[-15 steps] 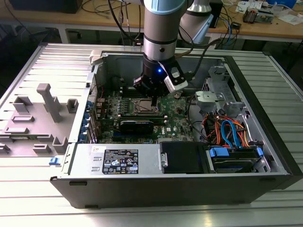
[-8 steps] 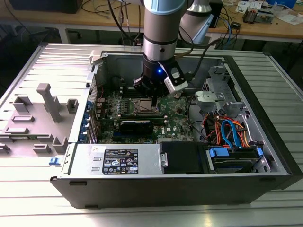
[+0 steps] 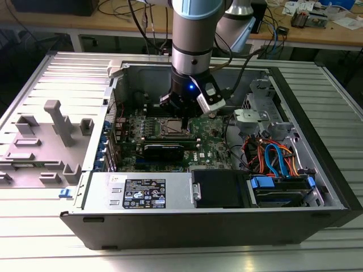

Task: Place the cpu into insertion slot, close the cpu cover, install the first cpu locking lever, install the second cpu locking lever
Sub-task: 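Install the second cpu locking lever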

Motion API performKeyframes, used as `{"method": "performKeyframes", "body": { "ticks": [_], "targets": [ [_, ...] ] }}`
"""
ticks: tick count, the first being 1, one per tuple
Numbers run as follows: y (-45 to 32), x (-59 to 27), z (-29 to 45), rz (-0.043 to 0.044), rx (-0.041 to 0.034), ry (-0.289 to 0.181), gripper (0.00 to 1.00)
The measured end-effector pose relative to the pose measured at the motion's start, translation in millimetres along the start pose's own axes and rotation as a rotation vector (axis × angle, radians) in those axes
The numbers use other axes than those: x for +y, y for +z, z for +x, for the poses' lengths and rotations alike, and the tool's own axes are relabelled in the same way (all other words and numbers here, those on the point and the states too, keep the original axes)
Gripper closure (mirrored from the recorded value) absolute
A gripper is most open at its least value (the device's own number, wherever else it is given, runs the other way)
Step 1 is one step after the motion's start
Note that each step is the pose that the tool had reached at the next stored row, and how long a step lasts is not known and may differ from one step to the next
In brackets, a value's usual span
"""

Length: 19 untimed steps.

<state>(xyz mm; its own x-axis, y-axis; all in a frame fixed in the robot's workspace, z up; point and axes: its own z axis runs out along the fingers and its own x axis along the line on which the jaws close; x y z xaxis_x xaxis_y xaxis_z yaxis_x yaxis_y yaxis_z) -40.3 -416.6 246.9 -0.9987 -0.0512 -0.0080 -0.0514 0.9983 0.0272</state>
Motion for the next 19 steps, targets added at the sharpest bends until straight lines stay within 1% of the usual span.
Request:
{"method": "performKeyframes", "body": {
  "ticks": [6, 10, 12, 15, 17, 19],
  "targets": [
    [0.2, -1.9, 0.2, 0.0001, -0.0001, 0.000, 0.89],
    [0.8, -1.7, 3.0, 0.0000, 0.0000, 0.000, 0.89],
    [1.0, -1.5, 7.5, -0.0001, -0.0001, 0.000, 0.89],
    [0.9, -2.3, 8.0, 0.0001, 0.0001, 0.008, 0.89],
    [0.8, -3.7, 8.0, 0.0002, 0.0014, 0.018, 0.89],
    [0.8, -8.0, 8.3, -0.0001, 0.0037, 0.019, 0.89]
  ]
}}
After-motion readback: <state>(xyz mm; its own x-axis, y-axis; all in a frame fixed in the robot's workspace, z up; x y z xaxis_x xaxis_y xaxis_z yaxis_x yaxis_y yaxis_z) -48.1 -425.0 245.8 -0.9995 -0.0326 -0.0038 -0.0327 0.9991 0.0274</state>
